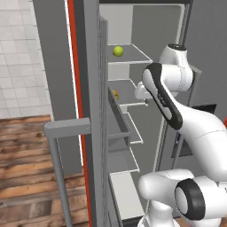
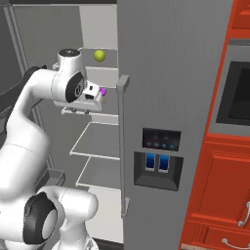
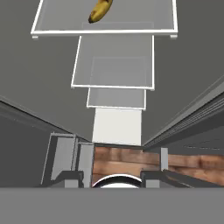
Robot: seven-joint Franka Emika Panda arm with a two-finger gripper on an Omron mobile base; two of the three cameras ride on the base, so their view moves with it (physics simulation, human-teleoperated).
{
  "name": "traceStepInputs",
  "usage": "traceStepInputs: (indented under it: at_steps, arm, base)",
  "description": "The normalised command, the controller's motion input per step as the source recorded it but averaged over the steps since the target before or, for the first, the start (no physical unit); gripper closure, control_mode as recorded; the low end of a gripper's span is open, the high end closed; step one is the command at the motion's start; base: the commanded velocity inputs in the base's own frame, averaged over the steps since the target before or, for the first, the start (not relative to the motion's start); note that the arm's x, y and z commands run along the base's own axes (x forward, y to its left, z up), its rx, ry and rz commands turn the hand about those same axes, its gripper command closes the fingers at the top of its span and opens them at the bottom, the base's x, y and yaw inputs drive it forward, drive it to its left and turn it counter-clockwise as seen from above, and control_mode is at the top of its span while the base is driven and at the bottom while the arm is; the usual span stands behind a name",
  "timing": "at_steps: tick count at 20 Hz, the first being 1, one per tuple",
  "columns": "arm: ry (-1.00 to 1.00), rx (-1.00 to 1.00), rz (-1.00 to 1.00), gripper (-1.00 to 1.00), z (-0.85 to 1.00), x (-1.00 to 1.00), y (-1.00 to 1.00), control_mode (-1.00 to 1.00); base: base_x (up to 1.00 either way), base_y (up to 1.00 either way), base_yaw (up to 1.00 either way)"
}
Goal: Pick up the banana and pear from the fridge and place one fruit on each plate on the dining counter.
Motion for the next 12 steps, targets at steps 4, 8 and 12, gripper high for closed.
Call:
traceStepInputs:
  at_steps: [4,8,12]
  arm:
    - [-0.08,0.0,0.0,-1.0,0.0,-0.21,0.01,-1.0]
    - [-0.04,0.03,-0.01,-1.0,-0.2,0.07,0.13,-1.0]
    - [0.0,0.01,-0.09,-1.0,-0.09,0.75,0.43,-1.0]
  base:
    - [0.0,0.0,0.0]
    - [0.0,0.0,0.0]
    - [0.0,0.0,0.0]
